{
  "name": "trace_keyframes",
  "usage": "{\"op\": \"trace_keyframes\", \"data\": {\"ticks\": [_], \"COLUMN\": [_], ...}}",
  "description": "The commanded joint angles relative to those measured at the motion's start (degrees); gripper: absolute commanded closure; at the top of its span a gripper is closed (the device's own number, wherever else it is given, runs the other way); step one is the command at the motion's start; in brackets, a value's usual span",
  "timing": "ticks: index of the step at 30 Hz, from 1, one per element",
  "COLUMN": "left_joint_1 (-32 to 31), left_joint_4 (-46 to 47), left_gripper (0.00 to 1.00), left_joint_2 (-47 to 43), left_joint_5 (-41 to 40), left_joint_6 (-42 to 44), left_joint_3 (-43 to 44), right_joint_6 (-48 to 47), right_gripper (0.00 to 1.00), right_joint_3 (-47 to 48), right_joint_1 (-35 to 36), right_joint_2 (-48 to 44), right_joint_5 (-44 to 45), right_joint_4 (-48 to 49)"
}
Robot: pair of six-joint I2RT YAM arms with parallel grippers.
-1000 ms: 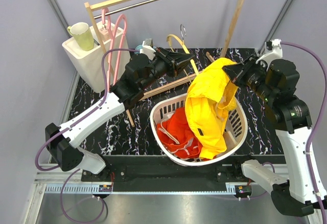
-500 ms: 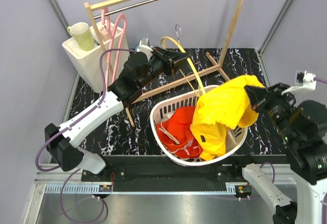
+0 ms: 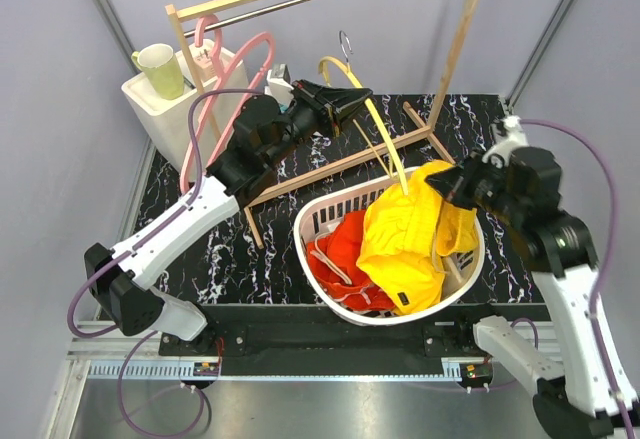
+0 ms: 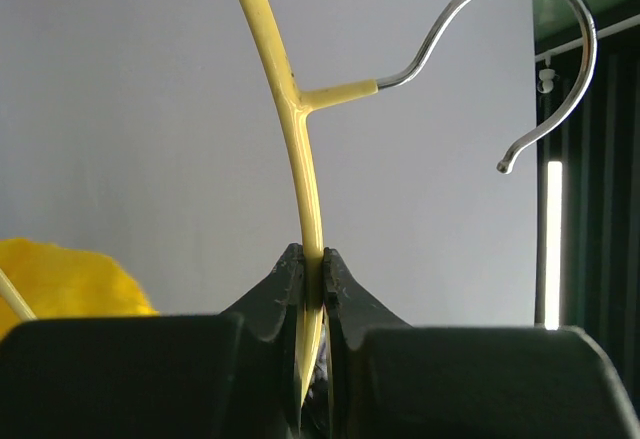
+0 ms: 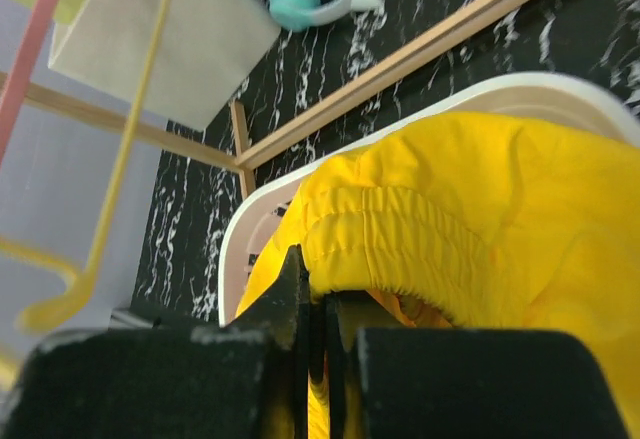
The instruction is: Remove the shorts from the hanger
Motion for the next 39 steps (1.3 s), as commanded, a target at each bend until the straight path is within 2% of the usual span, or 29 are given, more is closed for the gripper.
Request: {"op": "trace_keyframes", "data": {"ticks": [1, 5, 9, 13, 15, 16, 18, 19, 22, 31, 36, 39], "left_joint_1": [-0.2, -0.6, -0.8, -0.8, -0.9, -0.9, -0.8, -0.8, -0.8, -1.5, -1.6, -2.2], "left_joint_4": [5.4, 5.7, 6.4, 7.6, 8.0, 8.5, 8.7, 8.9, 9.4, 10.0, 9.2, 8.2], "left_gripper": [1.0, 1.0, 1.0, 1.0, 1.0, 1.0, 1.0, 1.0, 1.0, 1.0, 1.0, 1.0], "left_joint_2": [-2.3, -3.8, -4.0, -3.5, -2.9, -2.8, -2.3, -2.2, -2.0, -0.5, 0.8, 1.1], "left_joint_5": [0.9, 0.0, -0.2, -0.2, -0.1, -0.1, -0.1, -0.2, -0.5, -2.4, -3.2, -4.1], "left_joint_6": [-0.1, -0.1, -0.2, -0.6, -1.0, -1.1, -1.3, -1.4, -1.3, -1.2, -1.3, -2.0], "left_joint_3": [2.1, -0.2, -1.0, -1.2, -1.3, -1.3, -1.2, -1.1, -1.3, -1.4, -0.8, -0.7], "right_joint_6": [3.5, 7.8, 7.7, 2.4, 0.8, -0.7, -2.0, -2.6, -2.1, -7.7, -9.9, -11.6], "right_gripper": [1.0, 1.0, 1.0, 1.0, 0.94, 0.71, 0.44, 0.21, 0.01, 0.0, 0.0, 0.0], "right_joint_3": [-4.2, -12.4, -19.6, -17.5, -15.4, -12.9, -8.5, -7.0, -1.9, 13.1, 21.8, 22.0], "right_joint_1": [-0.2, 0.0, 0.0, 0.0, 0.0, 0.0, 0.0, 0.0, 0.0, 0.0, 0.0, 0.0], "right_joint_2": [9.0, 12.4, 13.6, 13.8, 13.9, 14.2, 14.2, 13.8, 10.6, 2.1, 2.9, 3.1], "right_joint_5": [-13.7, -20.3, -19.6, -15.7, -14.5, -14.4, -14.2, -13.7, -12.1, -15.6, -23.8, -27.2], "right_joint_4": [4.6, 4.3, 3.9, -1.1, -3.0, -5.2, -7.8, -10.4, -13.2, -15.9, -15.4, -12.9]}}
